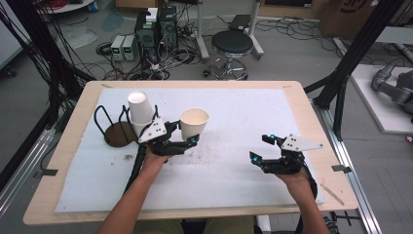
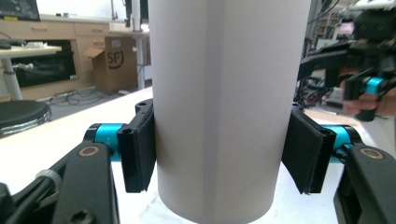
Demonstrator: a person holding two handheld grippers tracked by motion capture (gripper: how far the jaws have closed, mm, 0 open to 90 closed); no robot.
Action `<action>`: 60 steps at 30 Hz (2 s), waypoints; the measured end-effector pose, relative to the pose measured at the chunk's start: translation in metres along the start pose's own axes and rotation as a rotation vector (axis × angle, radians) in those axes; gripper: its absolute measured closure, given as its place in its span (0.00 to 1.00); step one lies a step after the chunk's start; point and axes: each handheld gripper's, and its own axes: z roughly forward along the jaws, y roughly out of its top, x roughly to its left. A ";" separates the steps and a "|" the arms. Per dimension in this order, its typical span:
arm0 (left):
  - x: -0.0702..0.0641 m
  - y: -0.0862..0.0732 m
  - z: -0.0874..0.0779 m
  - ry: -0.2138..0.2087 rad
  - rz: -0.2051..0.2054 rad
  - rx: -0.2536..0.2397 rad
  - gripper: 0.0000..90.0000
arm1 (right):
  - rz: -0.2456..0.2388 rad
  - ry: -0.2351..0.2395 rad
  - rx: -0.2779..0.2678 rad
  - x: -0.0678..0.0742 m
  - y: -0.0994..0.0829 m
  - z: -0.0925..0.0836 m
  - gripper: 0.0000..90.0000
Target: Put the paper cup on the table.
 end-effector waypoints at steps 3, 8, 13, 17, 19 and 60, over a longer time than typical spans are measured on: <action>0.004 -0.008 0.005 -0.010 -0.011 0.029 0.39 | 0.000 0.000 0.001 0.000 0.000 0.000 0.23; 0.011 -0.022 0.014 0.006 -0.028 0.091 0.39 | -0.002 0.004 0.010 0.001 -0.001 -0.001 0.23; 0.015 -0.026 0.021 0.046 -0.041 0.170 0.39 | -0.003 0.007 0.003 0.001 -0.001 -0.002 0.23; 0.015 -0.024 0.035 0.101 -0.028 0.316 0.39 | -0.001 0.012 0.007 0.000 -0.001 -0.002 0.23; 0.018 -0.024 0.037 0.125 -0.056 0.341 0.39 | -0.003 0.014 0.006 0.001 0.000 -0.002 0.23; -0.001 -0.020 0.002 0.174 -0.100 0.447 0.19 | 0.006 0.010 0.014 0.002 -0.002 -0.005 0.23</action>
